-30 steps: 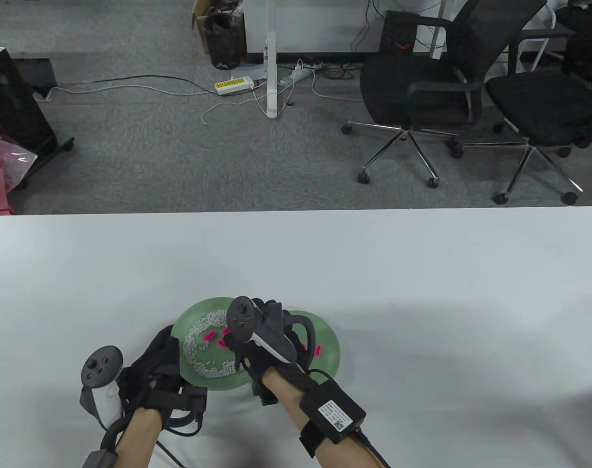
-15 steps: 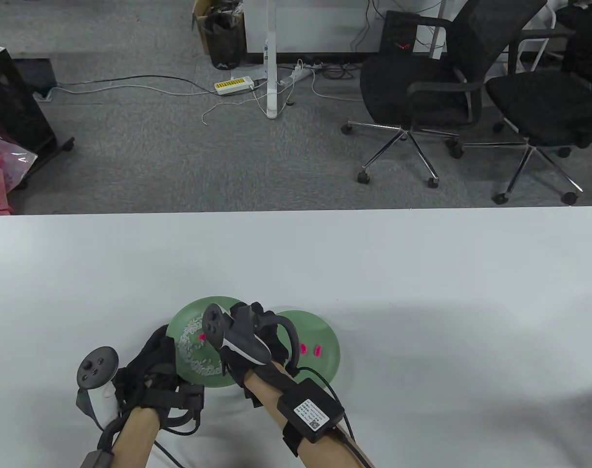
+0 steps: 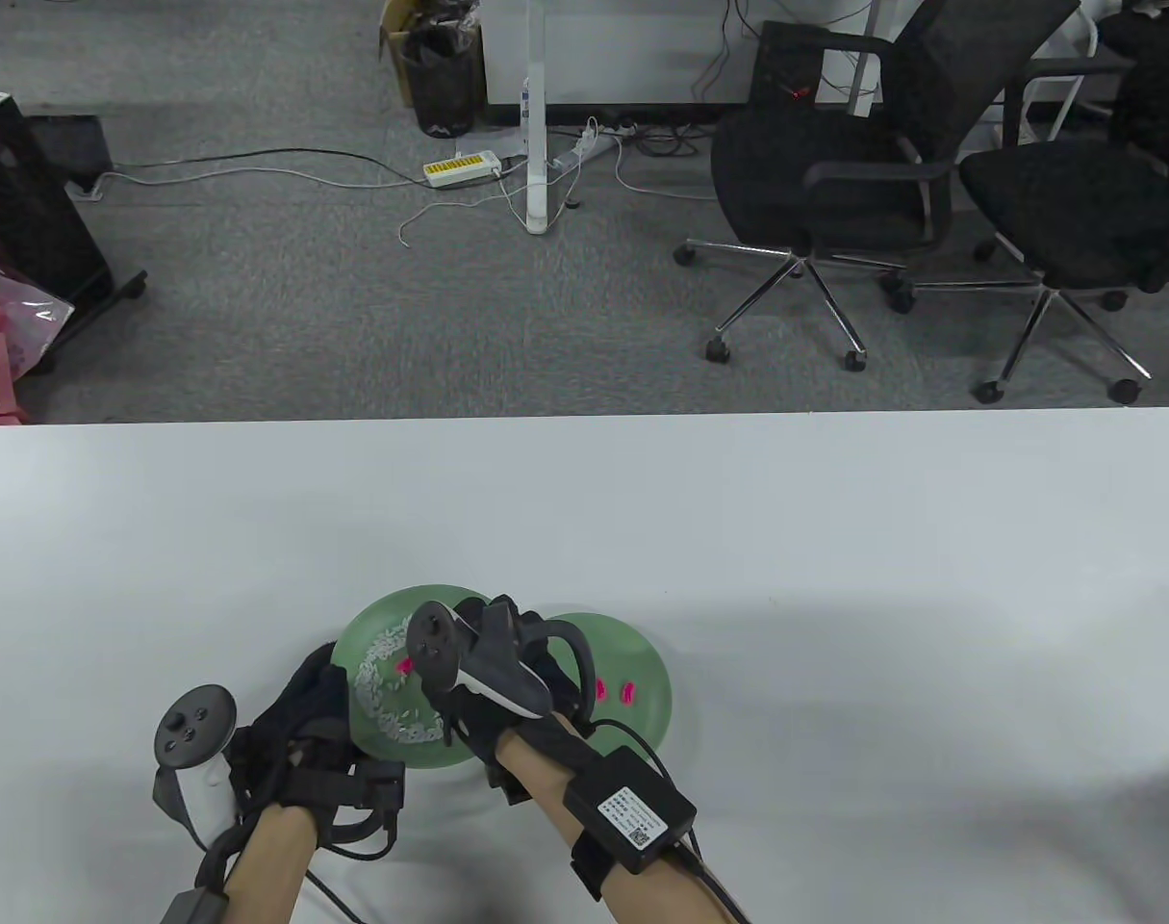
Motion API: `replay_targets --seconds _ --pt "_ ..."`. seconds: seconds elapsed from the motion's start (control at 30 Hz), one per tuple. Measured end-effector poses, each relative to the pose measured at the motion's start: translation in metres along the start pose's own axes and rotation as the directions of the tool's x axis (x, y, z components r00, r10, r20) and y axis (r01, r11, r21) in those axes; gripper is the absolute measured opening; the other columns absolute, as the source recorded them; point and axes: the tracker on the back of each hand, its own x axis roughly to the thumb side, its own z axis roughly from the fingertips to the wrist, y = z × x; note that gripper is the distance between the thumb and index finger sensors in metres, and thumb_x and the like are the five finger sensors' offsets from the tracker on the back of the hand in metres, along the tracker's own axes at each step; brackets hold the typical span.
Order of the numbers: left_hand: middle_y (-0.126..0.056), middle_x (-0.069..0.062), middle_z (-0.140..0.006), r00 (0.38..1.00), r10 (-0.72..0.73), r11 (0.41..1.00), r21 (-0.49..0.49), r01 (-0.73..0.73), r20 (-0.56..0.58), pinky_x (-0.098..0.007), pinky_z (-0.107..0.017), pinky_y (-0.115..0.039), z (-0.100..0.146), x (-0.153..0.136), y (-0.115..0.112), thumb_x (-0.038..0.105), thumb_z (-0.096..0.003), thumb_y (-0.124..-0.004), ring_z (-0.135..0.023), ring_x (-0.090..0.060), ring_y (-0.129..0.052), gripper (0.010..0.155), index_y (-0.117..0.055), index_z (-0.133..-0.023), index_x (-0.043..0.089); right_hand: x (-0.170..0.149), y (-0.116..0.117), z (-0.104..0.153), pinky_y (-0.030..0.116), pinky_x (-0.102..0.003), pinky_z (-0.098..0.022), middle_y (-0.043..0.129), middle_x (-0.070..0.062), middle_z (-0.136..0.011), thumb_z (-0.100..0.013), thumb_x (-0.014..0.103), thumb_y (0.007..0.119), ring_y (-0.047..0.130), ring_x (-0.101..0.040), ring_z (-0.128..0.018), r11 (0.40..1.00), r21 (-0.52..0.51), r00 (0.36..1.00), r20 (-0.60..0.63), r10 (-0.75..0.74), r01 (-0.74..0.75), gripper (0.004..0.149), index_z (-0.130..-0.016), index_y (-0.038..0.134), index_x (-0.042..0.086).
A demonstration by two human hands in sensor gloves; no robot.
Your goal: Pick gummy candy with hand pinch into plate
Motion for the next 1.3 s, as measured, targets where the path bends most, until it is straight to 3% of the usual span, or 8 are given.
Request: replay_targets --seconds 0.23,0.37,0.5,0.87,1.3 --pt "-0.102 -0.012 -0.071 1.000 0.021 1.000 0.011 -0.021 -0.015 -0.042 -0.028 -0.095 -0.002 -0.002 0.004 0.040 -0.0460 -0.069 -0.031 -0.030 -0.116 0.061 -0.070 -0.103 0.018 -0.056 -0.032 0.000 0.071 -0.051 -0.061 0.086 0.004 -0.081 -0.033 0.044 0.090 0.085 -0.026 -0.071 0.997 -0.065 0.993 -0.105 -0.058 0.052 0.041 -0.068 0.096 0.024" --pt "-0.102 -0.012 -0.071 0.999 0.034 0.999 0.017 -0.034 -0.026 -0.043 -0.028 -0.095 -0.004 -0.004 0.005 0.040 -0.0460 -0.069 -0.031 -0.031 -0.116 0.061 -0.070 -0.103 0.018 -0.096 -0.028 0.000 0.070 -0.051 -0.061 0.086 0.004 -0.081 -0.033 0.044 0.090 0.085 -0.027 -0.071 0.996 -0.008 0.978 -0.193 -0.085 0.085 0.041 -0.068 0.096 0.023" --pt "-0.102 -0.012 -0.071 0.999 0.037 0.999 0.020 -0.037 -0.027 -0.043 -0.028 -0.095 -0.005 -0.004 0.006 0.040 -0.0460 -0.069 -0.031 -0.031 -0.116 0.061 -0.070 -0.103 0.018 -0.116 -0.008 0.000 0.070 -0.052 -0.061 0.086 0.003 -0.081 -0.033 0.044 0.090 0.085 -0.027 -0.071 0.995 0.064 0.968 -0.244 -0.063 0.080 0.041 -0.068 0.096 0.023" --pt "-0.102 -0.012 -0.071 0.999 0.041 0.999 0.020 -0.040 -0.025 -0.043 -0.028 -0.095 -0.005 -0.003 0.007 0.041 -0.0460 -0.069 -0.031 -0.031 -0.116 0.061 -0.070 -0.103 0.018 -0.108 0.043 -0.003 0.071 -0.051 -0.061 0.087 0.004 -0.080 -0.033 0.045 0.089 0.086 -0.027 -0.070 0.986 0.169 0.973 -0.225 0.051 -0.012 0.041 -0.067 0.097 0.024" --pt "-0.102 -0.012 -0.071 0.999 0.044 0.999 0.017 -0.044 -0.026 -0.043 -0.028 -0.095 -0.006 -0.004 0.008 0.040 -0.0461 -0.069 -0.031 -0.031 -0.116 0.061 -0.070 -0.103 0.018 -0.099 0.059 -0.005 0.071 -0.051 -0.060 0.087 0.004 -0.080 -0.033 0.045 0.089 0.086 -0.027 -0.070 0.978 0.199 0.974 -0.199 0.104 -0.064 0.040 -0.067 0.097 0.024"
